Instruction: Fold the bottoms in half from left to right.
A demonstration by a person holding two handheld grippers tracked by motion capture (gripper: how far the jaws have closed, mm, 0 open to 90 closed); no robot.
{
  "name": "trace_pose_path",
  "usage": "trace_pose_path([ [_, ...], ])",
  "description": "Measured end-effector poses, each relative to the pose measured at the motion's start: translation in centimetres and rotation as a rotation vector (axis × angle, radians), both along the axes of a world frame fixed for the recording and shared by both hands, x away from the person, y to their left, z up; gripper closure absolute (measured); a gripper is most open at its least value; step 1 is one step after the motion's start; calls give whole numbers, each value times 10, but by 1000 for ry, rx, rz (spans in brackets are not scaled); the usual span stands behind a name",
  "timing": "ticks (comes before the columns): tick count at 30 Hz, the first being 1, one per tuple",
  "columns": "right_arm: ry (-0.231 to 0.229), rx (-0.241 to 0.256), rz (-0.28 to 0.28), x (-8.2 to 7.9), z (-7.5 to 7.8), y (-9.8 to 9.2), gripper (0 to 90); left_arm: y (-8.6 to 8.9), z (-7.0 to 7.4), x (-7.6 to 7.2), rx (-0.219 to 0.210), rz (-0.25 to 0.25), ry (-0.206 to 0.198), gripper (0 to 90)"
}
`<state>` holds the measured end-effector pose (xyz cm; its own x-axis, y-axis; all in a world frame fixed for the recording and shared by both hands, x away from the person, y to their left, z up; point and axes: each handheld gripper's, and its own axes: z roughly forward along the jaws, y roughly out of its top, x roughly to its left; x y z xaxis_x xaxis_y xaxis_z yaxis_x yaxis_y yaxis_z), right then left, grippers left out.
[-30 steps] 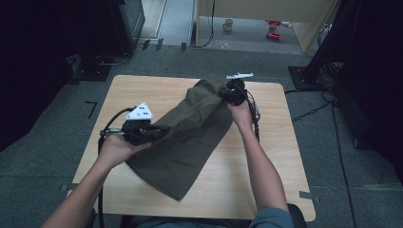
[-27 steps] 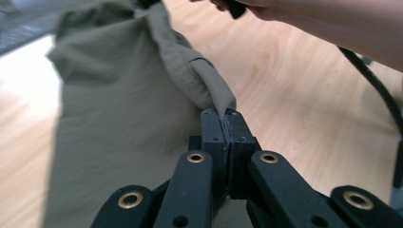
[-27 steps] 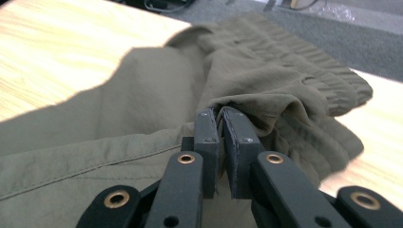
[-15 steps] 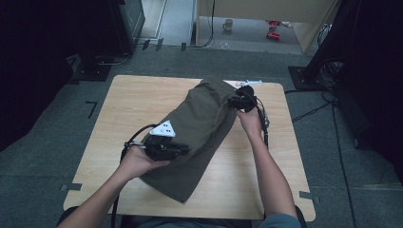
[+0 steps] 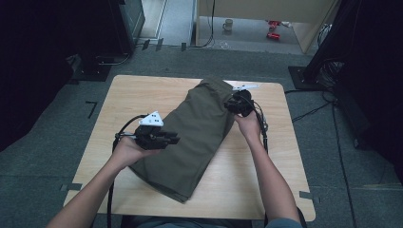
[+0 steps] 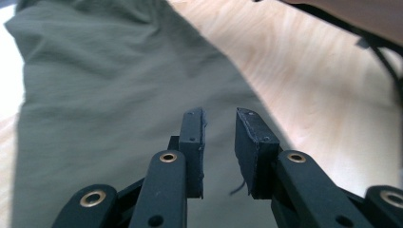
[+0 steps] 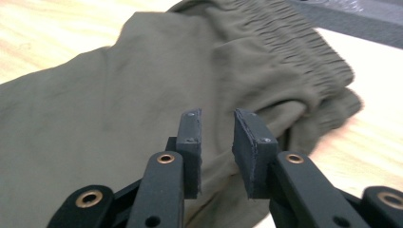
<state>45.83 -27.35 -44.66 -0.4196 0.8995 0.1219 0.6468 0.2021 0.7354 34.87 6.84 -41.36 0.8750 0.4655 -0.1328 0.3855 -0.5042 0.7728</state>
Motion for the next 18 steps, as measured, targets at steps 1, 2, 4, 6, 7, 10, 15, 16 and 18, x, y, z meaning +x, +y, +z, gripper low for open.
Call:
trace_pose_path([
  [1,7,-1,20,-2,-1,5,702,4,-7,11,11,17,3,733],
  [2,3,2,26,-3,-2,7,701,5,-10,15,13,25,3,733],
  [4,-15,-1,36,-8,-3,11,686,8,-16,26,31,41,2,733],
  [6,-15,-3,41,-9,-3,13,677,10,-20,32,42,44,-1,732],
  [7,-13,-5,48,-11,-4,15,664,11,-23,37,57,45,-5,732],
  [10,-11,5,68,-18,-8,21,627,14,-33,54,70,66,-15,724],
  [15,-17,0,104,-28,-16,28,597,23,-49,78,82,101,-8,682],
  [16,-32,-1,109,-31,-19,29,593,25,-52,81,66,110,-8,679],
  [18,-21,-3,120,-33,-24,31,580,27,-59,87,56,120,2,669],
])
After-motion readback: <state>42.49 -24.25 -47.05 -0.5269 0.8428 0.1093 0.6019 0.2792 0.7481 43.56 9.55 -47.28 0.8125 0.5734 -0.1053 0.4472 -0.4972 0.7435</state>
